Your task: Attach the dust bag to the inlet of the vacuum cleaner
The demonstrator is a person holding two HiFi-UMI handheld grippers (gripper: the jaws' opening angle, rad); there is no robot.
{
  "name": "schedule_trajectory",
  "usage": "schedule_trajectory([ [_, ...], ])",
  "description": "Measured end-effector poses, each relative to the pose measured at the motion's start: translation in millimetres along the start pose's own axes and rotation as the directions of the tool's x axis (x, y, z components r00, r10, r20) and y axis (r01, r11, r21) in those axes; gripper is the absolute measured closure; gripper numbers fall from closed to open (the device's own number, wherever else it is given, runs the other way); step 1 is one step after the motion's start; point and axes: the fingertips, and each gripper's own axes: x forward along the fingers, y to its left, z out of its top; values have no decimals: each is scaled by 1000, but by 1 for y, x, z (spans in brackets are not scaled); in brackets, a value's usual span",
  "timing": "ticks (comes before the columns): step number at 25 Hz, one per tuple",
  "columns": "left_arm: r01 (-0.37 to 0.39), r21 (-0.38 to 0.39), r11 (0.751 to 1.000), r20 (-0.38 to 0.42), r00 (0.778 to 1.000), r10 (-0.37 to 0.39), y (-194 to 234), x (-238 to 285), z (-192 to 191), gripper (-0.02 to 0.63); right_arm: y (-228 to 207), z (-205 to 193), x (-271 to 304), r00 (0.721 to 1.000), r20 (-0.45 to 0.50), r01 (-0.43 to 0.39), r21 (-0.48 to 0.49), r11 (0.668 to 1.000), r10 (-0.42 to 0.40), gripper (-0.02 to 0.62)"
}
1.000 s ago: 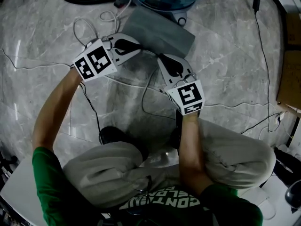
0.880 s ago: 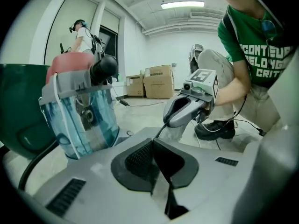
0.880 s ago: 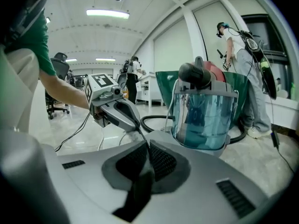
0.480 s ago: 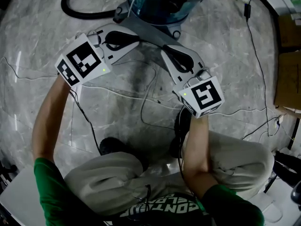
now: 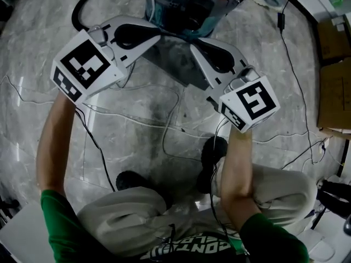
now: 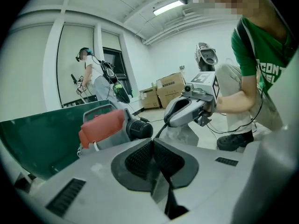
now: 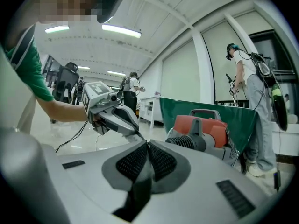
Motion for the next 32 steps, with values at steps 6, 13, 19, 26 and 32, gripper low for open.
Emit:
schedule_trajectory([
  [6,-28,0,1000,13,1000,28,13,5,11,592,-17,11,1,1000,26,14,8,1000,-14,569],
  [13,-61,-14,998,15,998,62,34,22,14,592,-42,11,9,998,12,54,-2,999,-54,569],
  [19,-93,-30,995,37,995,94,48,32,21,591,-57,15,10,998,37,51,24,998,-52,569],
  [26,-115,-58,992,48,992,117,55,37,20,588,-65,16,12,997,59,38,59,998,-42,569],
  [32,-126,-69,990,45,991,130,62,46,15,581,-68,19,16,997,72,2,38,999,-4,569],
])
